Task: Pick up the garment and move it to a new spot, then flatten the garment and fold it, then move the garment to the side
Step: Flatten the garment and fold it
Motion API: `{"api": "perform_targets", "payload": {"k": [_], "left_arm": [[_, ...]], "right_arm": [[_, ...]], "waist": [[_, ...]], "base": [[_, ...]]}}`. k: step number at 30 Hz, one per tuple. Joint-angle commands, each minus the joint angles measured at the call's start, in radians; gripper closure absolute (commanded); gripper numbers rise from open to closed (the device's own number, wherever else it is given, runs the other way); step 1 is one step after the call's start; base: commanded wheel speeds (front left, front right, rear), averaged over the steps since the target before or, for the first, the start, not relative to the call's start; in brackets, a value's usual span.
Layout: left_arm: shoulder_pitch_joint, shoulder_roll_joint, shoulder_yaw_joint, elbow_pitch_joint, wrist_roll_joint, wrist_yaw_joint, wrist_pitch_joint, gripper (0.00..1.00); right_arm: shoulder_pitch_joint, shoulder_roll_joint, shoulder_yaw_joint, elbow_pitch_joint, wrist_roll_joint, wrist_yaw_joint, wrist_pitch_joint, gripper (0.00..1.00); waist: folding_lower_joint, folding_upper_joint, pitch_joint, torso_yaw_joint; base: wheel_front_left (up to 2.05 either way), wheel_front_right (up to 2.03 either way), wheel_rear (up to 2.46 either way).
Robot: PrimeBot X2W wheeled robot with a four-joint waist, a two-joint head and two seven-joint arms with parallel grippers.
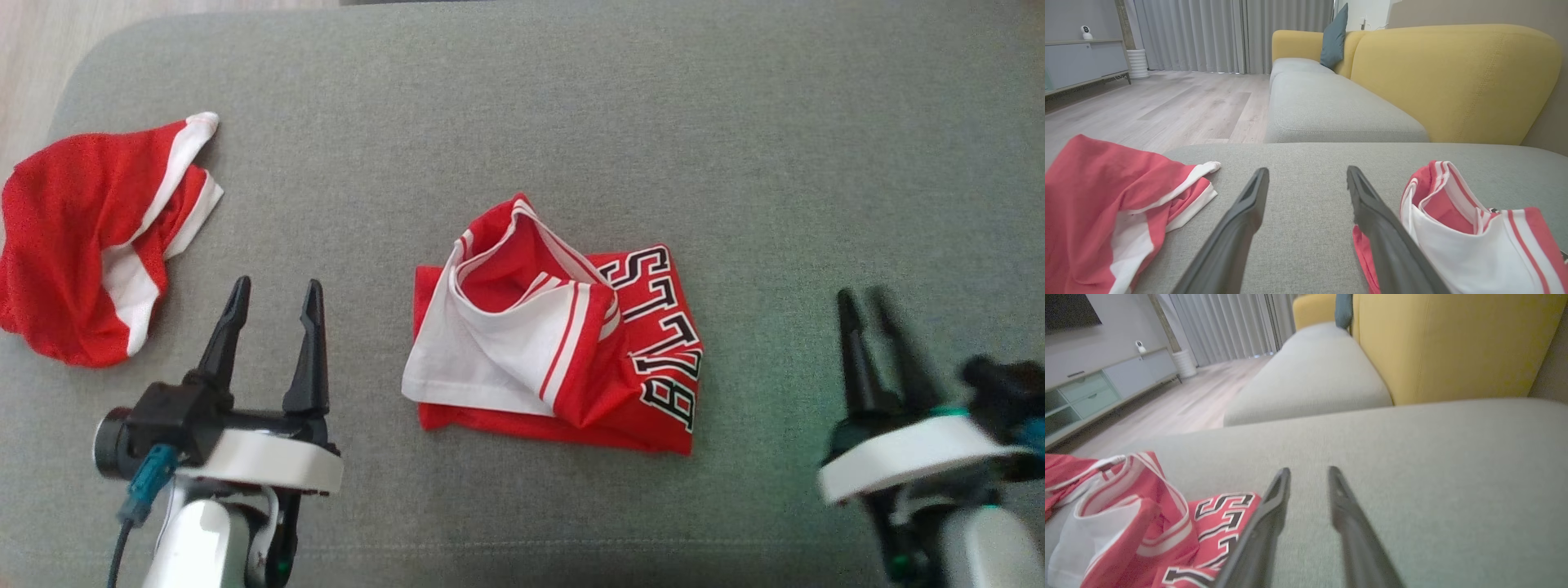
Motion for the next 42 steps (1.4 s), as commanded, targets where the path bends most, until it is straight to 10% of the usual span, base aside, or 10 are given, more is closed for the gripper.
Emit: {"api": "perform_targets", "payload": {"k": [1, 19, 42], "left_arm": [[-0.033, 0.02, 0.031, -0.028, 0.002, 0.002, -0.005, 0.0], [-0.078, 0.003, 0.011, -0.016, -0.013, -0.008, -0.005, 0.0], [-0.087, -0.004, 0.017, -0.014, -0.013, -0.018, -0.005, 0.0]], "right_arm": [[-0.032, -0.003, 0.06, -0.008, 0.012, -0.001, 0.013, 1.0], [-0.265, 0.001, 0.499, 0.406, 0.212, -0.001, -0.059, 1.0], [-0.362, 0.001, 0.822, 0.476, 0.318, -0.001, 0.065, 1.0]], "waist": [[0.0, 0.0, 0.005, 0.005], [0.0, 0.0, 0.045, 0.089], [0.0, 0.0, 0.064, 0.112]], "base": [[0.0, 0.0, 0.0], [0.0, 0.0, 0.0], [0.0, 0.0, 0.0]]}}
